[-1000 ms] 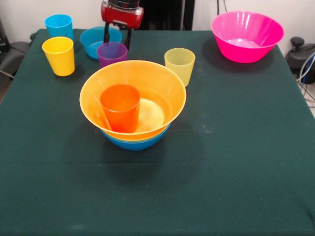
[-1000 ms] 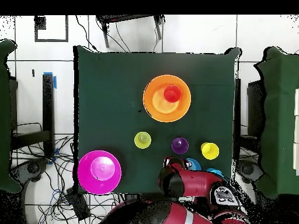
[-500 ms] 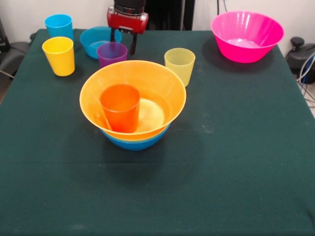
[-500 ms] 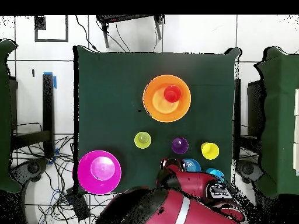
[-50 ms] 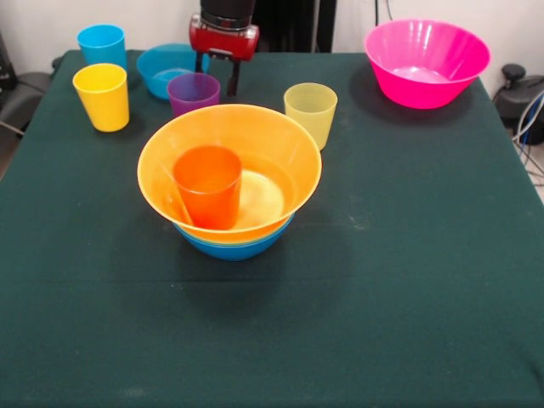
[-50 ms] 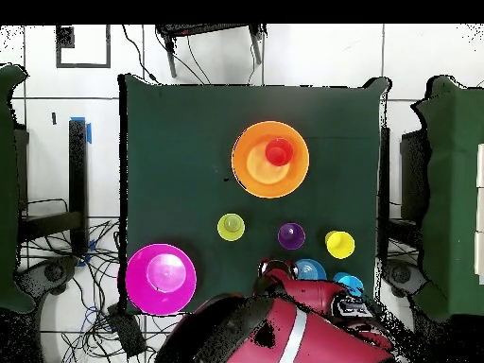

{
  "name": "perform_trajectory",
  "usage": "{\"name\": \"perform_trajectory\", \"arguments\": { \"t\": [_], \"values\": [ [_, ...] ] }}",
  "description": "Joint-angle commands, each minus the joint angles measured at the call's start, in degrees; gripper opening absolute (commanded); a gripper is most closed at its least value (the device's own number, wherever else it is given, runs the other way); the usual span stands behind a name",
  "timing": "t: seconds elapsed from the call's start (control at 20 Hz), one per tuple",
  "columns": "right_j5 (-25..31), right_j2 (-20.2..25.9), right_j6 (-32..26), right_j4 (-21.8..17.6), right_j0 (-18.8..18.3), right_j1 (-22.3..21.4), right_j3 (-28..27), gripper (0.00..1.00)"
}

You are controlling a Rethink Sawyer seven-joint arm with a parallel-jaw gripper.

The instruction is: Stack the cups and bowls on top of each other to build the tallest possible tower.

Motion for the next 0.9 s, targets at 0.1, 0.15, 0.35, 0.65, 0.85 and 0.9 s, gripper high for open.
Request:
{"name": "perform_trajectory", "arguments": {
  "t": [0.1,0.15,0.35,0.65,0.85,0.9],
  "values": [
    [-3.4,4.5,7.0,0.5,-0.3,2.6,-4.7,1.0],
    [-3.3,4.3,6.9,0.3,-0.5,2.1,-4.5,1.0],
    [-4.4,3.0,7.2,-0.2,-0.4,0.9,-2.8,1.0],
    [-4.7,4.4,6.8,-1.9,-2.3,0.8,-1.3,1.0],
    [-0.1,7.1,6.4,-1.6,-4.0,-4.3,0.8,1.0],
    [0.4,7.5,6.2,-1.6,-4.2,-4.8,1.1,1.0]
  ]
}}
